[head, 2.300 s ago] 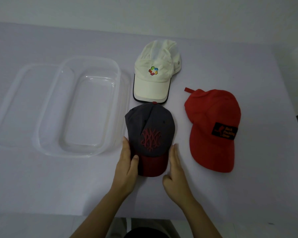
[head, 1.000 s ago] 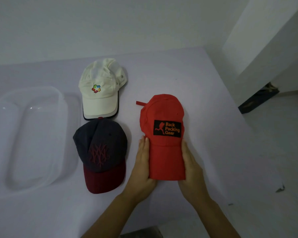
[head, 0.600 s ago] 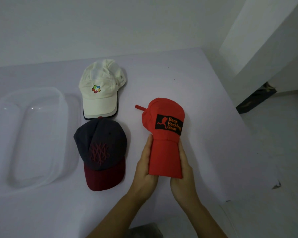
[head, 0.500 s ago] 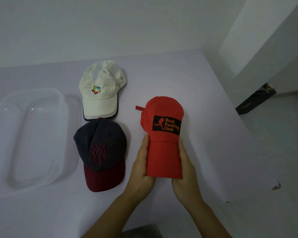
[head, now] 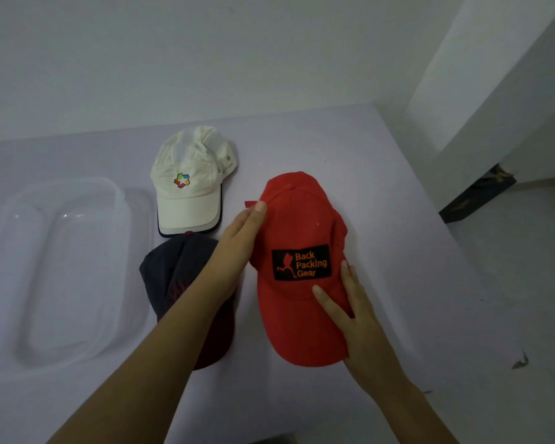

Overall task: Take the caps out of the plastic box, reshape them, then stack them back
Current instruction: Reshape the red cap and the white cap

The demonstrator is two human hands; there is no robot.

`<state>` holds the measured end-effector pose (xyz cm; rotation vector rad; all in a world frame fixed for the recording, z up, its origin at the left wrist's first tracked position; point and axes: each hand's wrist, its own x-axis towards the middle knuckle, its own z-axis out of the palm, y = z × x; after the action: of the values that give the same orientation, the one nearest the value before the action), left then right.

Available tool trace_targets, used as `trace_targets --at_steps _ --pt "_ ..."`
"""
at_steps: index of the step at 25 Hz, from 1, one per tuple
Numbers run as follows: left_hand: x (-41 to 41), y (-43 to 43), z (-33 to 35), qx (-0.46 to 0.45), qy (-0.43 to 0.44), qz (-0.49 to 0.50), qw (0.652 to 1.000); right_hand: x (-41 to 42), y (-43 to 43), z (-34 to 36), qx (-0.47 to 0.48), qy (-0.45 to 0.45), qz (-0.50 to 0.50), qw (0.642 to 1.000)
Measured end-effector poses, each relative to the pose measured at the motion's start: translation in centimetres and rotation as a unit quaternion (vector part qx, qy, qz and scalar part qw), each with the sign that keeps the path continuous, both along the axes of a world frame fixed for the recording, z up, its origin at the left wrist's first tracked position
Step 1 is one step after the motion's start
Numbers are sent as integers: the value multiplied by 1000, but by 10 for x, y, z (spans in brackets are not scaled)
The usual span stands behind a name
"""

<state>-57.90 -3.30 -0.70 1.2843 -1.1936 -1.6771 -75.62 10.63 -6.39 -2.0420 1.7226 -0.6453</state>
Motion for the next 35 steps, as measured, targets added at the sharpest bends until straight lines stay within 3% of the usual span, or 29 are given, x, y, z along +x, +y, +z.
trace_targets --at_steps 5,7,10,12,14,16,18,22,26,29,31,35 --pt "-3 -4 3 24 51 37 998 -2 -2 -2 37 -12 34 999" --pt "-1 -3 4 2 38 41 998 -8 -7 7 93 -125 1 988" --pt "-6 1 9 -25 15 9 1000 -14 -34 20 24 -262 -114 958" --pt "-15 7 12 -40 21 -27 999 -7 -61 32 70 -343 -131 928" --pt "-25 10 11 -28 57 -36 997 0 -80 38 164 -455 -101 869" --pt "-30 6 3 -11 71 -12 997 1 -94 37 200 -525 -104 820" --pt "-30 -3 -14 -14 -7 13 1000 0 -105 26 212 -515 -118 822" --pt "-27 -12 -57 4 -206 8 978 2 -123 -3 274 -383 -168 866" --pt "-27 -21 -77 -19 -295 15 955 -10 -135 -21 224 -199 -243 923" --pt "-23 -21 -80 -23 -302 74 950 -23 -138 -24 182 -116 -226 950" --pt "-25 -14 -81 -13 -279 118 953 -24 -135 -23 200 -153 -182 950" --pt "-34 -12 -83 -37 -264 123 956 -15 -133 -30 285 -263 -184 903"
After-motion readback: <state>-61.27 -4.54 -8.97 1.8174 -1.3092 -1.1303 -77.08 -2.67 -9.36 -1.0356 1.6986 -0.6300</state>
